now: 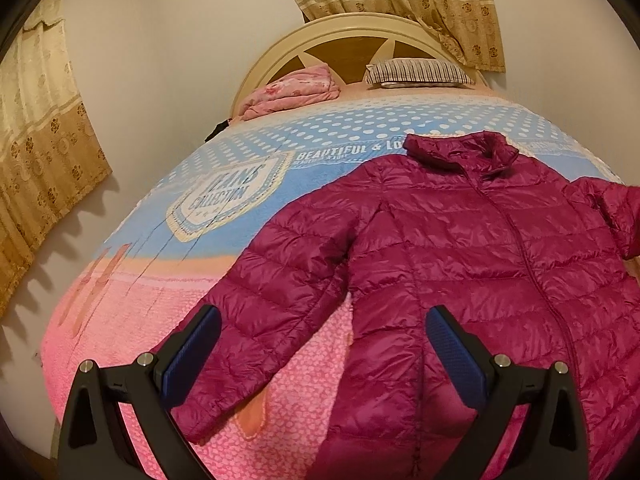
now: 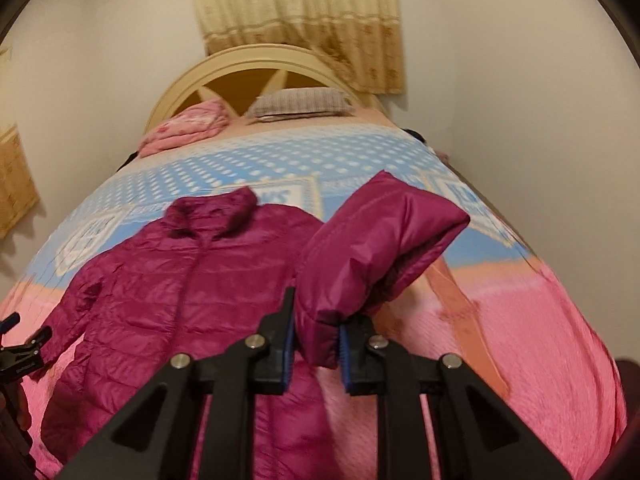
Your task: Fold large clothes
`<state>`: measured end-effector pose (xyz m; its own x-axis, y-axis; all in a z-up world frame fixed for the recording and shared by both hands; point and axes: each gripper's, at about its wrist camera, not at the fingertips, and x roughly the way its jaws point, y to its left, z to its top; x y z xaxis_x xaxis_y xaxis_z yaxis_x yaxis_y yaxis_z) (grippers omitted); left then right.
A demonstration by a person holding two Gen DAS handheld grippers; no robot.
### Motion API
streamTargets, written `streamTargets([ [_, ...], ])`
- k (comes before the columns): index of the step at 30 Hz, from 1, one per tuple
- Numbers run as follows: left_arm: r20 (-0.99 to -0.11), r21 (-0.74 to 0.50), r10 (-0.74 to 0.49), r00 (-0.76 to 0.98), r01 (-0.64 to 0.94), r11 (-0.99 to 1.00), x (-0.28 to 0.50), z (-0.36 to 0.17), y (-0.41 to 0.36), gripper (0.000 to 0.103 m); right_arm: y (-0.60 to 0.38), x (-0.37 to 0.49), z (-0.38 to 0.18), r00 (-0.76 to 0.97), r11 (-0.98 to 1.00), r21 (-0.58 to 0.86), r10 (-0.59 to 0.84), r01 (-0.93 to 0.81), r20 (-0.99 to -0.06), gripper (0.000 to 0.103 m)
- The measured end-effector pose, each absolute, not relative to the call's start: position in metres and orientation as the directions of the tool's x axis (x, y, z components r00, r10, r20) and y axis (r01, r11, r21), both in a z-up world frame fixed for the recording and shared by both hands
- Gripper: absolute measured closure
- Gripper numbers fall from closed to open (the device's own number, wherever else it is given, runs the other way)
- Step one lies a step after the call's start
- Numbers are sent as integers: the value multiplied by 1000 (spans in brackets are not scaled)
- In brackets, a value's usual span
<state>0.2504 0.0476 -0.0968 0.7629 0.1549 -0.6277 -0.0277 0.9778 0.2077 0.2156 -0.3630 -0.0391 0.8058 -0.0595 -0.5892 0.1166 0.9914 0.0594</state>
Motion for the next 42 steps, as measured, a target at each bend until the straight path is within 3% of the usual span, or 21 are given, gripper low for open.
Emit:
streamTargets([
  [20,-641,226,212,737,-83,971,264,-106,84,1,-214,270,-78,778,987,-57,82,-150,-623,84],
  [33,-648,253,237,724,-89,963,274,-112,85,1,-172,292,-130,706,972,-46,134,-230,-695,83],
  [36,-645,257,241,726,-91,962,276,-111,84,1,-162,293,-142,669,964,-22,167,-265,-725,72],
  [37,-643,259,243,726,-92,962,277,-110,84,1,-160,290,-143,658,957,-3,196,-289,-728,57],
  [39,-639,258,243,730,-95,962,280,-106,82,1,-157,280,-141,654,946,14,235,-324,-719,38],
  [42,-626,255,239,742,-94,962,283,-98,74,1,-155,264,-131,678,938,-12,241,-346,-695,34],
])
